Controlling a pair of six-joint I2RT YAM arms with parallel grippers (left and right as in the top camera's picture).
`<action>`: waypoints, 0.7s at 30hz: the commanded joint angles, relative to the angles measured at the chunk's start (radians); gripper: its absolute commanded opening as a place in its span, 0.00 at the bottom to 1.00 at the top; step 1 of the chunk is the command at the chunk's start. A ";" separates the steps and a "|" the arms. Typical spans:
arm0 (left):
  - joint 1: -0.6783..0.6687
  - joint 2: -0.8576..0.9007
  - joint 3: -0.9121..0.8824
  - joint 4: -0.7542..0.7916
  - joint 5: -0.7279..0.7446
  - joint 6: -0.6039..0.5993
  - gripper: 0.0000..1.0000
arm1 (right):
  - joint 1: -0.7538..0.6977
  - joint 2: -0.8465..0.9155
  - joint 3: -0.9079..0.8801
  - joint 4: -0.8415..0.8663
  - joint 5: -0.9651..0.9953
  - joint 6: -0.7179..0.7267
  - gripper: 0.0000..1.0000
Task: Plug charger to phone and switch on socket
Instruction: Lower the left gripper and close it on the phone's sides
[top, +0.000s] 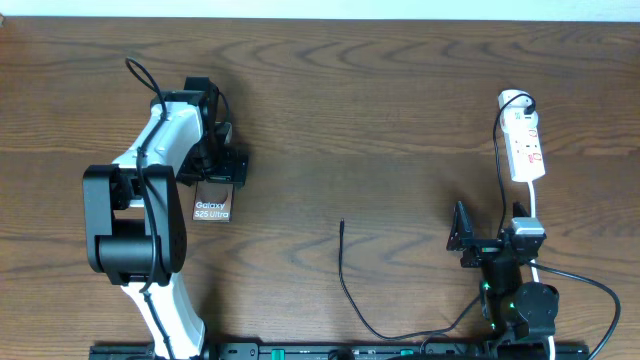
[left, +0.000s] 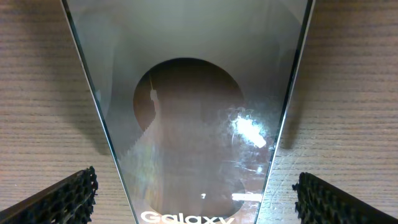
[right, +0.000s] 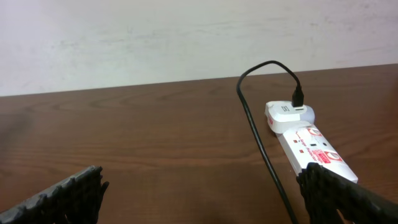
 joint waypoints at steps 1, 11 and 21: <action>0.005 0.008 -0.005 0.005 -0.006 0.002 1.00 | 0.008 -0.003 -0.001 -0.005 -0.006 0.014 0.99; 0.005 0.008 -0.055 0.083 -0.007 0.003 1.00 | 0.008 -0.003 -0.001 -0.005 -0.006 0.014 0.99; 0.005 0.008 -0.077 0.103 -0.007 0.003 1.00 | 0.008 -0.003 -0.001 -0.005 -0.006 0.014 0.99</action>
